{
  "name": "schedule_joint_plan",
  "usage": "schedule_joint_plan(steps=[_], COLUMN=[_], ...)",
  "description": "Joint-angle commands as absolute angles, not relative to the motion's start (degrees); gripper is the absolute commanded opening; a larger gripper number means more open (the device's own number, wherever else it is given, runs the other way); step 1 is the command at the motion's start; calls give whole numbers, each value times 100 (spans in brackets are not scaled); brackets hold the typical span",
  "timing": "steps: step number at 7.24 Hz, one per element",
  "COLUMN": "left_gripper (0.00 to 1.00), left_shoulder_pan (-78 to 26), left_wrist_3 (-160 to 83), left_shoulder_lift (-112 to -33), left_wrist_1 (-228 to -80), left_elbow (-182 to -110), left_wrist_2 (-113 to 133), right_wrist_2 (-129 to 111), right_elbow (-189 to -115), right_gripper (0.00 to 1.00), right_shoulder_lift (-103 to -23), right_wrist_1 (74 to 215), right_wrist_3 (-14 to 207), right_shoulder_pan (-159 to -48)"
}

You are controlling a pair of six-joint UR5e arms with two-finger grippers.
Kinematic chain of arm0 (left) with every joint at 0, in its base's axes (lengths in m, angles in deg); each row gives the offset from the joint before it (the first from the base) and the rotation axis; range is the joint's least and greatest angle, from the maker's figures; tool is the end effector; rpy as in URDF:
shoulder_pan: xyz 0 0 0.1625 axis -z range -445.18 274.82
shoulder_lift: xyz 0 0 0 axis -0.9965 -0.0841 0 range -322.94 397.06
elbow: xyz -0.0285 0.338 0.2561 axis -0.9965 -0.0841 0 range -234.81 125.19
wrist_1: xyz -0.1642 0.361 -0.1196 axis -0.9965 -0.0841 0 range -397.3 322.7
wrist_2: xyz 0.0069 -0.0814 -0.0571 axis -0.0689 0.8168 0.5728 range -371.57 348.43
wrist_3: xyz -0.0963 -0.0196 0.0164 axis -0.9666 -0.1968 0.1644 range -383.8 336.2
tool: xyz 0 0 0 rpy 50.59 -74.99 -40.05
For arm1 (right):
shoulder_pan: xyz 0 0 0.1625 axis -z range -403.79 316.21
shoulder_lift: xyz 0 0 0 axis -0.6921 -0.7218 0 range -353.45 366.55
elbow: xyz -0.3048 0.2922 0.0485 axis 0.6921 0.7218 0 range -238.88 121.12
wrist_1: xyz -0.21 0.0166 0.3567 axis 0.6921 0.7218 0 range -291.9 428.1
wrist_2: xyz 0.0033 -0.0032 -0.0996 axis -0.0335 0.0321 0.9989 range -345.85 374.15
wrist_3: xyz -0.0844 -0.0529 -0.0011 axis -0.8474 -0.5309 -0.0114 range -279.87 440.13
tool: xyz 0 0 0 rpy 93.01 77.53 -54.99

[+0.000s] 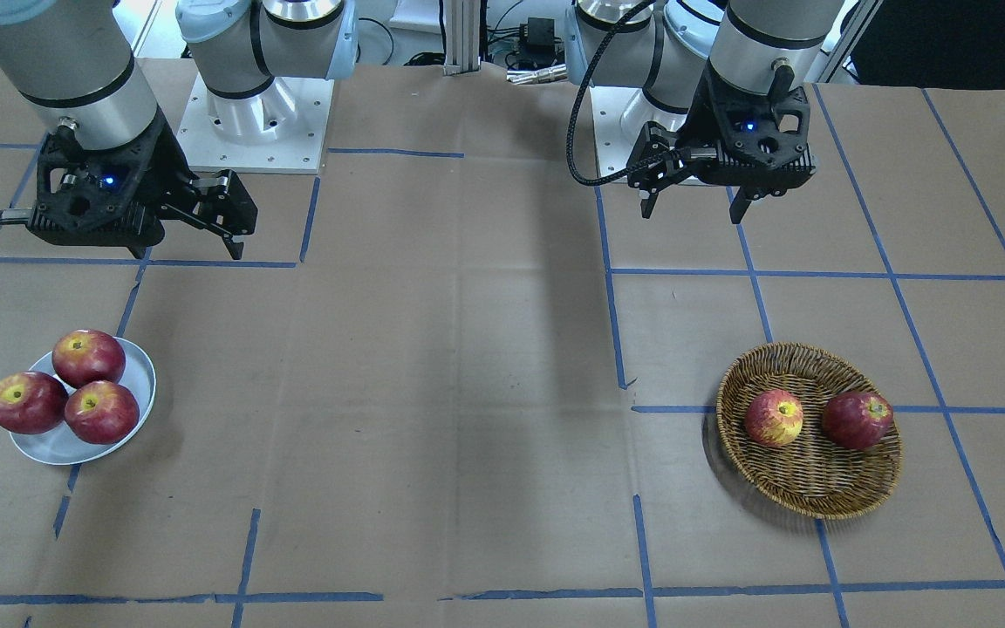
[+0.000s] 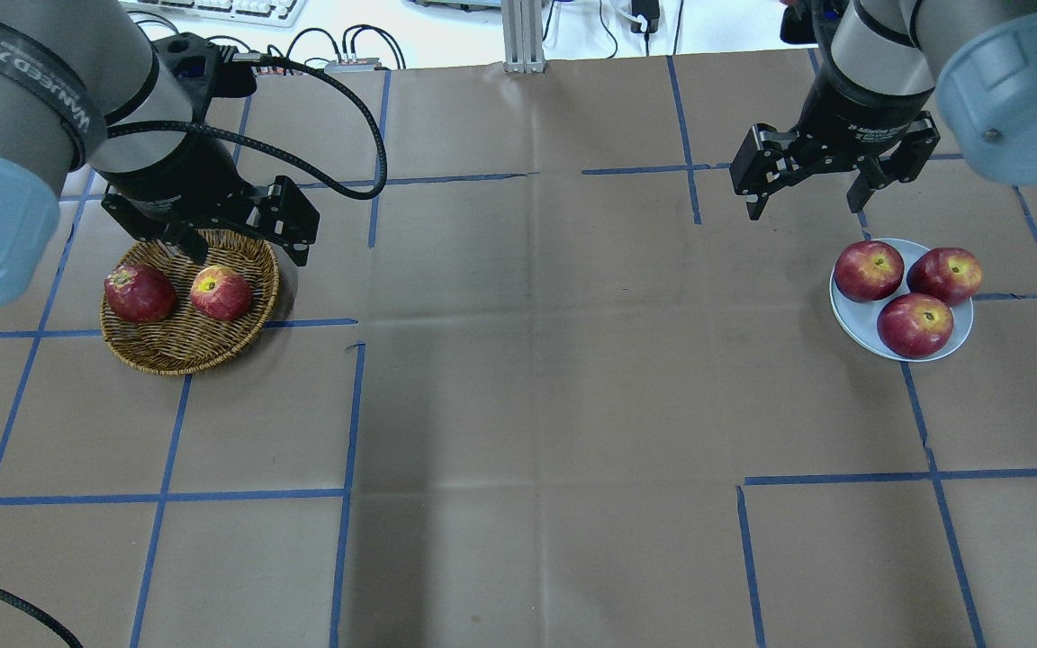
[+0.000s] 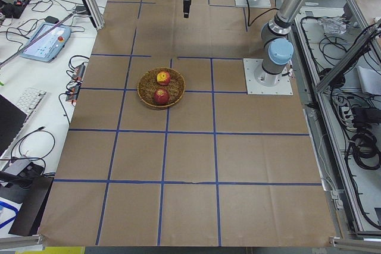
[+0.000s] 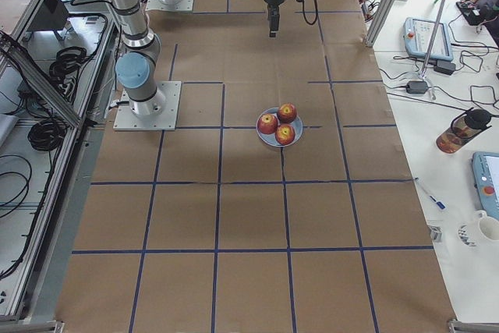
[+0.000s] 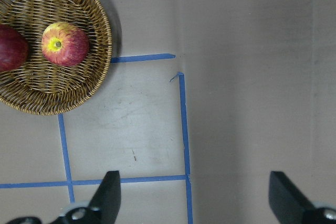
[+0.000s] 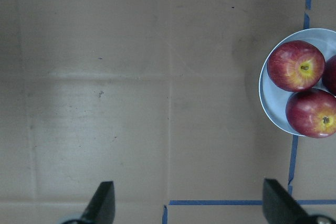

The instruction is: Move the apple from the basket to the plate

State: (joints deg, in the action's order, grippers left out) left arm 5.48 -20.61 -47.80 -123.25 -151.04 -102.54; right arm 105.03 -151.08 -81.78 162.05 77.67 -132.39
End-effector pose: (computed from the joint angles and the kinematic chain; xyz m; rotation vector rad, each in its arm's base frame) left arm -0.1368 -0.4571 0.4840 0.1040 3.1208 -0.0803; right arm 0.1195 -0.5066 0.4615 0.0286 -3.1261 0.0016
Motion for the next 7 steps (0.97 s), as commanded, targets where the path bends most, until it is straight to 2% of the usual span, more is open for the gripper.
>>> schedule_joint_plan(steps=[1,4,7], left_gripper=[99,99,99], left_shoulder_pan=[544,55,-343], left_wrist_3=[-2072,-1994,295], left_shoulder_lift=[-4748,-5440,-6302], left_wrist_1=[-12343,-12229,-11063], left_elbow=[-15219,-15211,-15220], left_wrist_2=[-10324,-10280,-10297], right_wrist_2=[10503,10503,10503], right_elbow=[-15108,-15108,-15108], right_gripper=[100,100,100], right_shoulder_lift=[-8178,-8178,-8178], right_wrist_1=[16205,16205,16205], right_wrist_3=[7767,7767,7767], right_shoulder_pan=[-13239,-13239,-13239])
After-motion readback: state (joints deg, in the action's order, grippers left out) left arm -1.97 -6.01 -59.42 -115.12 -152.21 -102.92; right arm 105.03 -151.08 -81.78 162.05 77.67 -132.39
